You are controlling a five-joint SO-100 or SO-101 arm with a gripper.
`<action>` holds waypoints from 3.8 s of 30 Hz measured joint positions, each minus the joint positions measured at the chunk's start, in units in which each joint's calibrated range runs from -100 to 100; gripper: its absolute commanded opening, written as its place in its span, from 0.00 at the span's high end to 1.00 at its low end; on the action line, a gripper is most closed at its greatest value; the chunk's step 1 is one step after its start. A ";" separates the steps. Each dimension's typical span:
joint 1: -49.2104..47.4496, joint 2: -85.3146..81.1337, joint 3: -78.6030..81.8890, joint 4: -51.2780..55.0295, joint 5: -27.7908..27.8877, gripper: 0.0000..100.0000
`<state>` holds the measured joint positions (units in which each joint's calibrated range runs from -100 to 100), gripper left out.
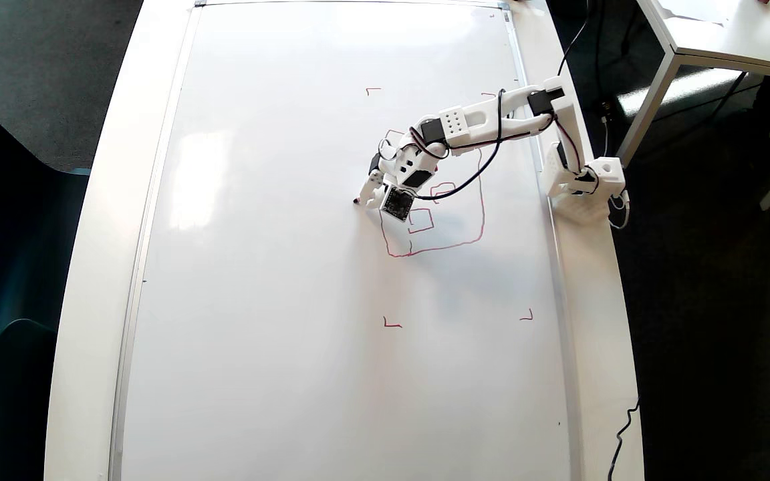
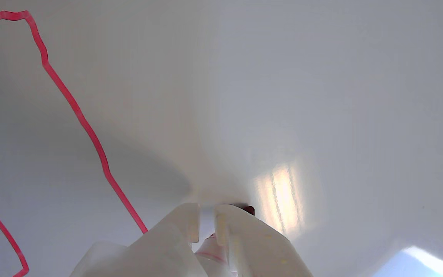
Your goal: Draw on a whiteboard a robot head using a pen attached to the gripper
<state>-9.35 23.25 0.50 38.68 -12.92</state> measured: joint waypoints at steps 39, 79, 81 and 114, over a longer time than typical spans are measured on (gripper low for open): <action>-1.28 -2.71 -4.48 10.30 -2.59 0.99; 1.66 0.59 -2.65 3.21 -0.37 0.99; 1.06 0.59 -2.65 3.21 -0.37 0.99; -1.73 2.96 -3.02 -6.33 -0.37 0.99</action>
<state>-11.09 26.22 -2.51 32.35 -13.29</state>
